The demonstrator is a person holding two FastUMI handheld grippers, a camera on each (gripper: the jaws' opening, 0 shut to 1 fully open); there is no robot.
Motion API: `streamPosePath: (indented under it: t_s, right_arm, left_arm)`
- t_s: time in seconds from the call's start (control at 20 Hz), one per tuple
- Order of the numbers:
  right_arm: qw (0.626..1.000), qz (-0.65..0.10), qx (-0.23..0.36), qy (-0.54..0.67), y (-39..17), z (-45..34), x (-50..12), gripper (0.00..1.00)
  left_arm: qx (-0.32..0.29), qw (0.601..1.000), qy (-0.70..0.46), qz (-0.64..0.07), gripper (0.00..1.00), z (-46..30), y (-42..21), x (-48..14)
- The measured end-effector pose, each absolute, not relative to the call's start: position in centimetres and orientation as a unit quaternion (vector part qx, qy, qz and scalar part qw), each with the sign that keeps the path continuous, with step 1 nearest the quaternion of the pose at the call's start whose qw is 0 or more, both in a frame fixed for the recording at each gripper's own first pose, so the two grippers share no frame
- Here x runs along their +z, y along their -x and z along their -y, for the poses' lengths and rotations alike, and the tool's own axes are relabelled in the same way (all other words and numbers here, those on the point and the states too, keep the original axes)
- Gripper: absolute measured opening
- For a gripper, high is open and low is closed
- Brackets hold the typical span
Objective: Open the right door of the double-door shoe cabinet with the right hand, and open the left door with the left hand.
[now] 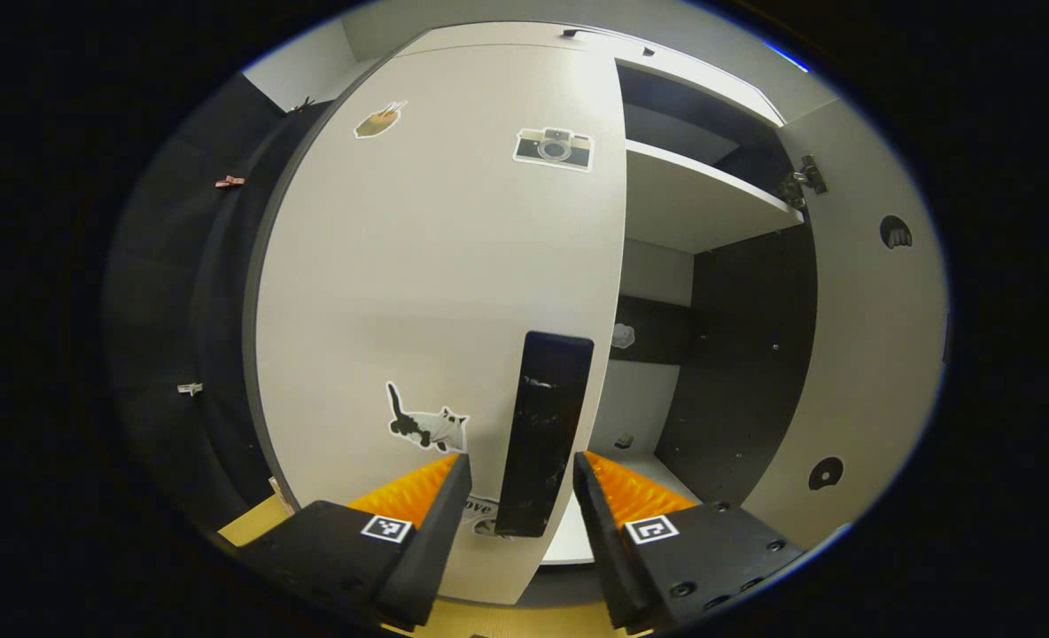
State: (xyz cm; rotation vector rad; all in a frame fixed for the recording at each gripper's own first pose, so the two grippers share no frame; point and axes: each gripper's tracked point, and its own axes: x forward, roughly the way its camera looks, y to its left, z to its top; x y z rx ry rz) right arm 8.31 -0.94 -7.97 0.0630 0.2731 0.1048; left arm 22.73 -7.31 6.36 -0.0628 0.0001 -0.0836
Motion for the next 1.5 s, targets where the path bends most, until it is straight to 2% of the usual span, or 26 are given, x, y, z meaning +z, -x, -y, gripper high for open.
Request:
streamPosePath:
  t_s: [0.15,0.3,0.35,0.55,0.65,0.75,1.15,1.5]
  right_arm:
    - [0.988,-0.141,0.056,-0.032,-8.5,0.8,-8.4,0.98]
    - [0.987,-0.146,0.060,-0.032,-8.5,0.6,-8.7,0.98]
    - [0.987,-0.146,0.063,-0.032,-8.5,0.4,-8.8,0.98]
    - [0.987,-0.144,0.072,-0.028,-8.4,0.1,-8.8,0.98]
    - [0.987,-0.142,0.075,-0.029,-8.3,0.0,-8.9,0.98]
    - [0.987,-0.142,0.076,-0.027,-8.2,-0.3,-8.9,0.98]
    - [0.989,-0.135,0.055,-0.032,-7.2,0.2,-8.2,0.98]
    - [0.989,-0.143,0.032,-0.031,-6.2,-0.6,-8.1,0.98]
  left_arm:
    - [-0.039,0.999,0.019,-0.001,0.58,7.1,-23.0,7.0]
    - [-0.055,0.998,0.012,-0.004,0.51,7.9,-23.2,6.9]
    - [-0.053,0.999,0.006,-0.004,0.40,8.0,-23.5,6.9]
    - [-0.050,0.998,-0.024,-0.009,0.30,7.9,-23.1,6.5]
    - [-0.051,0.998,-0.022,-0.007,0.18,7.8,-23.3,6.6]
    - [-0.047,0.999,-0.020,-0.003,0.12,7.8,-23.2,6.6]
    - [-0.042,0.999,-0.013,-0.006,0.10,7.7,-22.9,6.5]
    - [-0.067,0.998,-0.007,-0.002,0.10,7.2,-22.2,6.3]
